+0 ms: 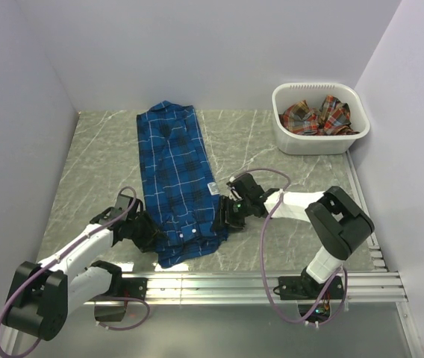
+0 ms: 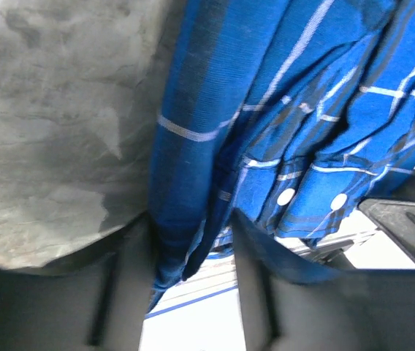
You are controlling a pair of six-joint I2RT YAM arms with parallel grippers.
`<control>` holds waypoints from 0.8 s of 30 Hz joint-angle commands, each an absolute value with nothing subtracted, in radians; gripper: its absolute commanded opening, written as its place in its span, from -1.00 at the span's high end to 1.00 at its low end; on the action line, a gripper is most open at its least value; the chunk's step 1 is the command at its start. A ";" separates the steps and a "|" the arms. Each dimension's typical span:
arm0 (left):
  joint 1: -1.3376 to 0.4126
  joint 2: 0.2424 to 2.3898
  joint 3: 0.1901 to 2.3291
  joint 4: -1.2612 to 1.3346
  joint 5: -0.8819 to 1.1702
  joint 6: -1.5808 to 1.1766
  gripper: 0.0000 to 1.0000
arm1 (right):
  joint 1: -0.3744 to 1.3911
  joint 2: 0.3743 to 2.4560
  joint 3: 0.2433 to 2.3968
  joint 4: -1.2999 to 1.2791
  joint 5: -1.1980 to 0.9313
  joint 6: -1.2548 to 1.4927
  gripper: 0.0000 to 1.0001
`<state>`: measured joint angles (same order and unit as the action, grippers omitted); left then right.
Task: Fold and stack the long sleeve shirts
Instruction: Fold the shirt
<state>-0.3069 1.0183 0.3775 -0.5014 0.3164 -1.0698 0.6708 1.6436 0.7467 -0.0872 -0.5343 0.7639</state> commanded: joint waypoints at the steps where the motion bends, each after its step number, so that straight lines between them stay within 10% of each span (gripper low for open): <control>1: -0.314 1.025 0.357 -0.505 0.299 -1.072 0.09 | 0.693 1.677 0.772 -0.110 -0.517 0.746 -0.05; 12: -0.316 1.017 0.416 -0.577 0.282 -1.032 0.79 | 0.699 1.635 0.802 -0.176 -0.497 0.703 0.93; 24: -0.322 0.888 0.515 -0.793 0.351 -0.993 0.92 | 0.701 1.479 0.827 -0.382 -0.561 0.647 1.00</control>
<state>-0.3206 0.9314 0.4438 -0.6975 0.3511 -1.0164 0.6964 1.5387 0.7837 -0.2863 -0.5468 0.6769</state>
